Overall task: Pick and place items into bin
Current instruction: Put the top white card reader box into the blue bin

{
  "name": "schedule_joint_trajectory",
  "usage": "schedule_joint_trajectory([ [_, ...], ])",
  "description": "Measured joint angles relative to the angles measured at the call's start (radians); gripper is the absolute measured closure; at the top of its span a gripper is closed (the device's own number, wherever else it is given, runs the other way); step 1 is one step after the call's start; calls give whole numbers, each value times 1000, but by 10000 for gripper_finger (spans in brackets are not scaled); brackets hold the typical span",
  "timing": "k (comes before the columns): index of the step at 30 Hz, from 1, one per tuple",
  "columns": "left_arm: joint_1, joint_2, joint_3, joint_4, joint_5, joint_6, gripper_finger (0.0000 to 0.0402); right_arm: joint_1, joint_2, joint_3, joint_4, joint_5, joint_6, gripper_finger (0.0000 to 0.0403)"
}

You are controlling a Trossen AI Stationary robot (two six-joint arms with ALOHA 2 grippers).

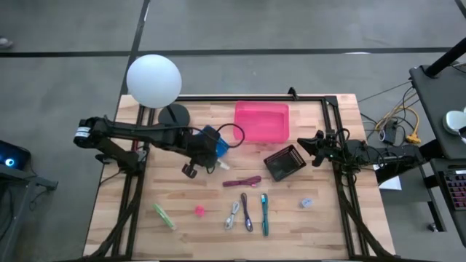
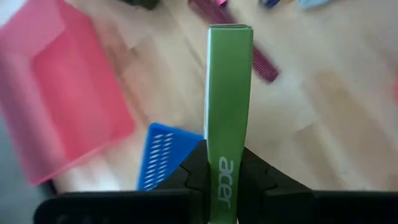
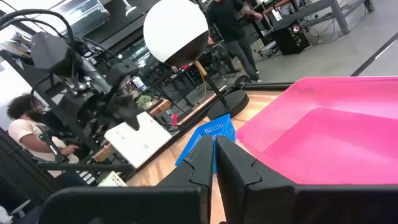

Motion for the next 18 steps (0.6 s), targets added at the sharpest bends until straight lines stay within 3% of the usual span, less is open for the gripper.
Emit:
schedule_joint_trajectory([
  [8,62,39,-5,26,-45,71,380,0,1,0,0,0,0,394],
  [13,90,96,-5,24,-133,149,380,0,7,0,0,1,0,394],
  [18,123,141,-6,19,-139,236,380,0,16,0,0,0,0,394],
])
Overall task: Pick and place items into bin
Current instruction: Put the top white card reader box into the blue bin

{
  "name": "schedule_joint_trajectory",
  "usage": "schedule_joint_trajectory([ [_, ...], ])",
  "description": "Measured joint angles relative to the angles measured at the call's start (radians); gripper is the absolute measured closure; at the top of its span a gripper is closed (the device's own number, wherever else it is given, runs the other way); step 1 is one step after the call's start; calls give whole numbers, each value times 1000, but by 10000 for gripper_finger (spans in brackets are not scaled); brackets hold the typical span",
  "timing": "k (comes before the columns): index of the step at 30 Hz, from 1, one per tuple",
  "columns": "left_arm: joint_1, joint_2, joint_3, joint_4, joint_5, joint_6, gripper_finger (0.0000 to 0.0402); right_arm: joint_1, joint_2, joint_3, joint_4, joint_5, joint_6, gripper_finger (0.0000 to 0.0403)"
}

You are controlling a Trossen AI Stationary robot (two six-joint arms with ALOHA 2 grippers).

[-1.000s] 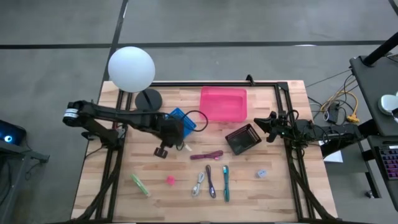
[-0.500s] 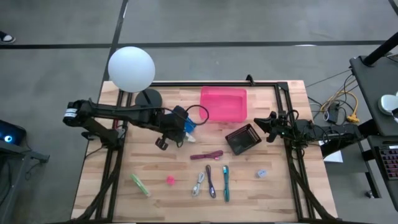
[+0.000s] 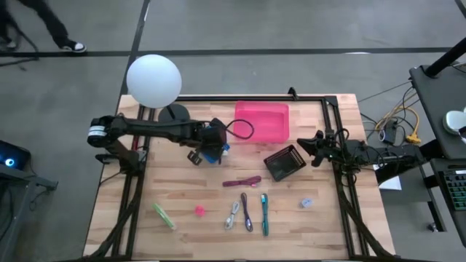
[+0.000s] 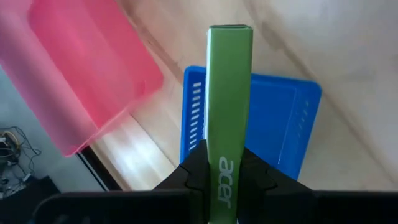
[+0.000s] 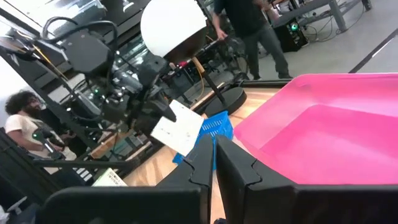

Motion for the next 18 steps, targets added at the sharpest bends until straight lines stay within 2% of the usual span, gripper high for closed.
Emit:
schedule_joint_trajectory([
  [18,87,-11,-1,-5,0,43,380,0,12,0,0,0,-3,394],
])
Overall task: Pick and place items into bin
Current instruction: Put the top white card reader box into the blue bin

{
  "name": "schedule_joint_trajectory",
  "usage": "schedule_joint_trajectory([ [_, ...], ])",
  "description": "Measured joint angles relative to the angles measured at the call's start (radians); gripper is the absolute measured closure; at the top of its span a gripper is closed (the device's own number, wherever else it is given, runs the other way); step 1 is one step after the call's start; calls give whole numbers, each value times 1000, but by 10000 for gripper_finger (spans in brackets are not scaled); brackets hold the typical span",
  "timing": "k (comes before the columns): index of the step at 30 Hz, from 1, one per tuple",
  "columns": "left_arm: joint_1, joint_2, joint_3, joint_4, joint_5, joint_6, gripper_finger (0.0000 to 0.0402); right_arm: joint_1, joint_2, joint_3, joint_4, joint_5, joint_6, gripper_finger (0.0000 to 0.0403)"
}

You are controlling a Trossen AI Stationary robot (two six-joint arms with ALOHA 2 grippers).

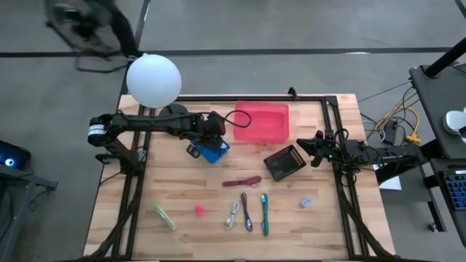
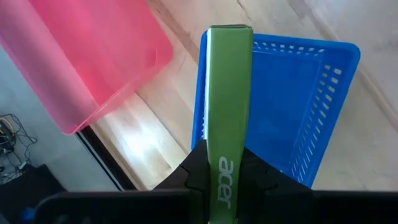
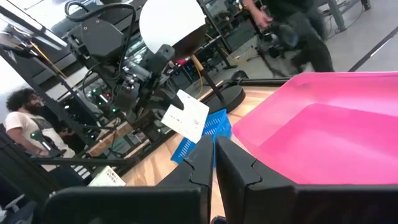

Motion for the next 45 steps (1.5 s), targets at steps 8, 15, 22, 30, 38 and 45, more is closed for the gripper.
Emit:
schedule_joint_trajectory([
  [8,3,0,-4,2,0,75,380,0,32,0,0,0,0,394],
  [15,8,0,-59,10,2,74,380,0,55,0,0,0,1,394],
  [22,8,0,-116,83,1,70,380,0,55,0,0,0,3,394],
  [30,9,13,-138,105,-25,98,380,0,54,0,0,0,4,394],
  [38,9,21,-147,186,-56,98,349,0,53,0,1,0,4,394],
  [45,9,21,-147,193,-58,97,326,0,53,0,1,0,4,394],
])
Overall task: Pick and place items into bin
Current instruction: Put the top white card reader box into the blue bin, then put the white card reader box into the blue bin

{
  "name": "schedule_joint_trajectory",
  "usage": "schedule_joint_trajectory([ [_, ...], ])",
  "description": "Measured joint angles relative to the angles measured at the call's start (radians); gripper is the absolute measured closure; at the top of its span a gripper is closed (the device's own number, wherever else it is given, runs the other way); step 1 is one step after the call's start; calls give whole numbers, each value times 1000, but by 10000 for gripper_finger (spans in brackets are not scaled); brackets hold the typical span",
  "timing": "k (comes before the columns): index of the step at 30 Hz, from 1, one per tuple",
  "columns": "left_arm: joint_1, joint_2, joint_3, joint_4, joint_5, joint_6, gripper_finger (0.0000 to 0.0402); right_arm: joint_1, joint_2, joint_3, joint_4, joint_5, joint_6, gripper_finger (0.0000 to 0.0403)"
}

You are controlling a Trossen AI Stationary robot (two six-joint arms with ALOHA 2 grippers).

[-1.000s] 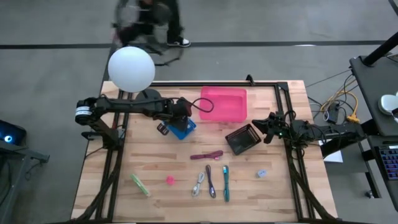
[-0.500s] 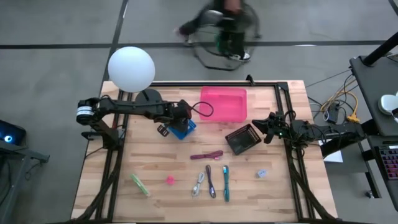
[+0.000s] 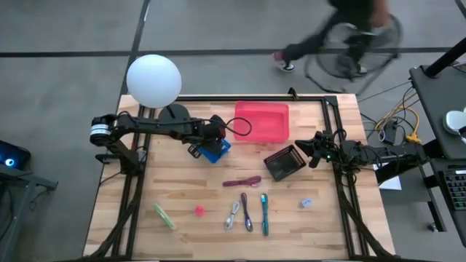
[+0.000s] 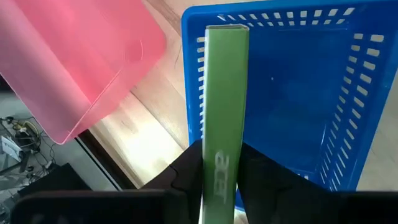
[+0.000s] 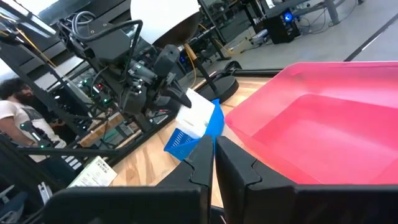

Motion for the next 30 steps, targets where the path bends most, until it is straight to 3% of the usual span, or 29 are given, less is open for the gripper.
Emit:
schedule_joint_trajectory([
  [10,0,1,0,-3,-1,-1,254,0,0,0,0,0,0,394],
  [18,-8,-44,19,-54,-68,-7,217,0,0,0,0,0,0,394],
  [24,-28,-98,44,-67,-55,-196,216,0,1,0,1,0,0,394],
  [30,-100,-178,72,-231,79,-374,217,0,3,0,1,0,18,394],
])
